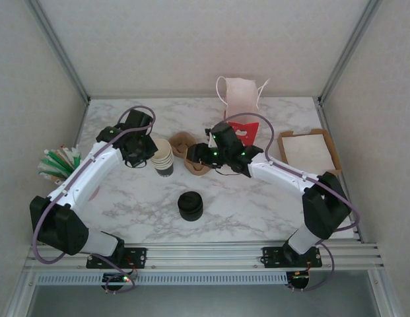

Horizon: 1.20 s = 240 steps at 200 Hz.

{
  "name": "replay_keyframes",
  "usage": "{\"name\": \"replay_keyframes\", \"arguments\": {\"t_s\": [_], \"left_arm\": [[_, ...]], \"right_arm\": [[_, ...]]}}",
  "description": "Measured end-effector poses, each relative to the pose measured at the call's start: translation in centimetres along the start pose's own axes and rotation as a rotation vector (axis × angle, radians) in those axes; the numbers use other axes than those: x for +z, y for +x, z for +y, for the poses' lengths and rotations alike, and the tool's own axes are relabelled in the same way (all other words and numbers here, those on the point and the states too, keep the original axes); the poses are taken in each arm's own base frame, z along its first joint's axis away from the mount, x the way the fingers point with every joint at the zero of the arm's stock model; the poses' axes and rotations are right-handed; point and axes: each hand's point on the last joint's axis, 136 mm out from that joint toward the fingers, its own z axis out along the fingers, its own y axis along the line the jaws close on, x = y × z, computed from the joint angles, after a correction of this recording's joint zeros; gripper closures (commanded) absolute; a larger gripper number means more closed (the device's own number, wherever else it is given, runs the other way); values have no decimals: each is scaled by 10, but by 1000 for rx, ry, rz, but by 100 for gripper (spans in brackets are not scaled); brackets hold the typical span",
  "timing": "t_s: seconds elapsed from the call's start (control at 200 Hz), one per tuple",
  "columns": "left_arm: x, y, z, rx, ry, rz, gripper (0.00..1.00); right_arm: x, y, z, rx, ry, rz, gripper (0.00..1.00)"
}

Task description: Pack the takeout coffee

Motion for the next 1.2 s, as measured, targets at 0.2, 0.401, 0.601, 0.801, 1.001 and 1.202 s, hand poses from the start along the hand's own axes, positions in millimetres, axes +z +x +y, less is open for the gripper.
{"name": "replay_keyframes", "arguments": {"t_s": [0.2, 0.401, 0.601, 0.801, 1.001, 1.202], "left_arm": [[-1, 0, -1, -4, 5, 5, 100], [-3, 0, -1, -30, 18, 27, 100], [-3, 0, 1, -46, 28, 46, 100], [-4, -2, 2, -67, 37, 53, 100], [-12, -6, -1, -76, 58, 48, 100], [-28, -13, -8, -81, 92, 24, 100]], "right_arm": [[15, -1, 0, 27, -25, 13, 50], [31, -4, 5, 53, -66, 26, 55], [43, -7, 12, 73, -118, 39, 55], [54, -6, 15, 95, -159, 59, 55], [55, -7, 18, 100, -174, 56, 55], [54, -7, 19, 97, -174, 54, 54]]}}
